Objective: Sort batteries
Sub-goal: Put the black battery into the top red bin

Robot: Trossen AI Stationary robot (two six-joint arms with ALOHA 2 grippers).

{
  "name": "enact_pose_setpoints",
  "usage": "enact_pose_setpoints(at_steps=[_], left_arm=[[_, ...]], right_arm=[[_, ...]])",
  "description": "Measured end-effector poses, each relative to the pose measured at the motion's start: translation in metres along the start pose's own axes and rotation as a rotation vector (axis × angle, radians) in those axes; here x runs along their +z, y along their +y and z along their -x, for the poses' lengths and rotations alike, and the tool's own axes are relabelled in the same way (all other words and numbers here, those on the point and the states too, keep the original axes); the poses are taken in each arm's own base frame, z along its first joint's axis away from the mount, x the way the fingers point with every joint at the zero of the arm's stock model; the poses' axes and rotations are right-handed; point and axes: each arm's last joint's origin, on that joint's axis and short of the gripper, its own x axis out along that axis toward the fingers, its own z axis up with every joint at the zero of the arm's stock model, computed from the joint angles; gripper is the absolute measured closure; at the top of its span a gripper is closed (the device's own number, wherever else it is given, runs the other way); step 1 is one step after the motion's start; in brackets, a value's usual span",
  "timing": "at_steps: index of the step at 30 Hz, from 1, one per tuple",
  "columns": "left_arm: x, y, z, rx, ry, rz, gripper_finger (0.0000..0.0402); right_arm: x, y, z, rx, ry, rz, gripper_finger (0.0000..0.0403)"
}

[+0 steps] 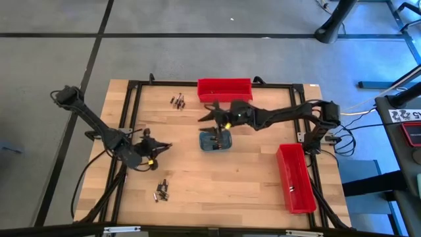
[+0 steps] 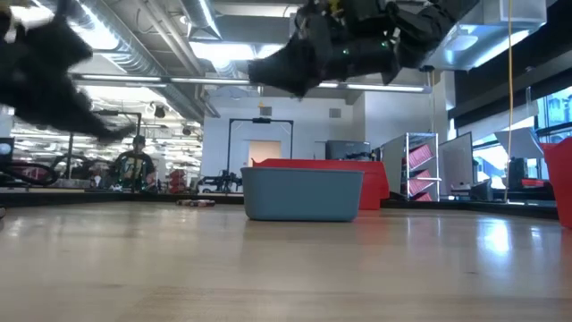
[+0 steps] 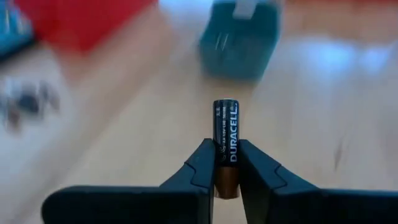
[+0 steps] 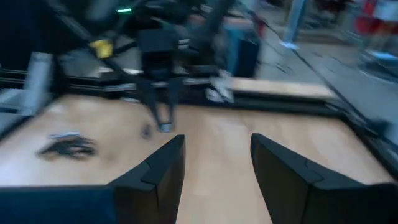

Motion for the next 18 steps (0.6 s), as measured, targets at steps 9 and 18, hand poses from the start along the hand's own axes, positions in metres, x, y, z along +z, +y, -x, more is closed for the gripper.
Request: enact_pose_setpoints(at_steps=[9,18], left_arm=[[0.051,-0.013,0.004,-0.096,-0.355,-0.139,0.0367],[0.060,-0.013,0.004,-0.152,-0.417,-0.147,0.0365]], right_arm=[[0.006,0.050,-0.022,0.161,-0.241,0.222,0.0219],[0.040,0.059,-0.055,0.195,-0.279,0.237,0.0156]])
